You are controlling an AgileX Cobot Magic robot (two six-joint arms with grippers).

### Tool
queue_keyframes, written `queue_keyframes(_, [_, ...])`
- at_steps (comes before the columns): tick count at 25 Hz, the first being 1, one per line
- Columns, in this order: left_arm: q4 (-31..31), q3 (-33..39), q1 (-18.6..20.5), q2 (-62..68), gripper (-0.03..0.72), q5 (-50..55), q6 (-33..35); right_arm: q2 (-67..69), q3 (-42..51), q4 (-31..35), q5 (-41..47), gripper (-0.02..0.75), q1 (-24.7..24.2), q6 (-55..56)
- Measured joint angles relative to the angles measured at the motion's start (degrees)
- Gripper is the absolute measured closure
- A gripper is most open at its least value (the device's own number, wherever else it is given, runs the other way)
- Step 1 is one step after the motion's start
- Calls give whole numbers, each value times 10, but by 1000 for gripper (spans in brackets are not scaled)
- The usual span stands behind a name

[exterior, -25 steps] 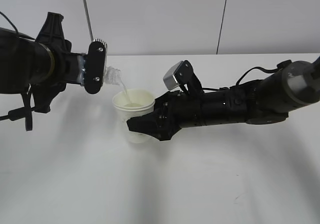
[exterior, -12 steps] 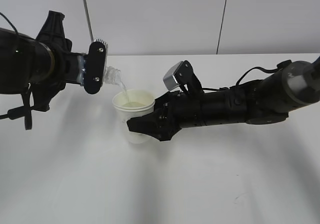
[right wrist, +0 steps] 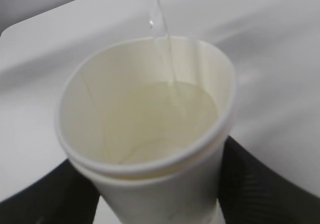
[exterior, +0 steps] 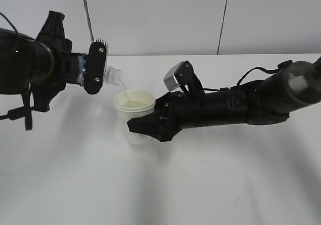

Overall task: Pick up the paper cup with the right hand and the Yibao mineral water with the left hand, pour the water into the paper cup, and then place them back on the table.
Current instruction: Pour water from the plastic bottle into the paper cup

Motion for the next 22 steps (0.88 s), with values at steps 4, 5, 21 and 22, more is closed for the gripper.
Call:
queue_keyframes(4, [-26, 0, 0, 0, 367, 0, 0, 0, 0, 0, 1, 229, 0, 0])
queue_keyframes(5, [-37, 0, 0, 0, 367, 0, 0, 0, 0, 0, 1, 229, 0, 0])
queue_keyframes(21, [-172, 0, 0, 0, 367, -85, -214, 0, 0, 0, 4, 229, 0, 0])
queue_keyframes(22, [-173, 0, 0, 0, 367, -92, -231, 0, 0, 0, 4, 229, 0, 0])
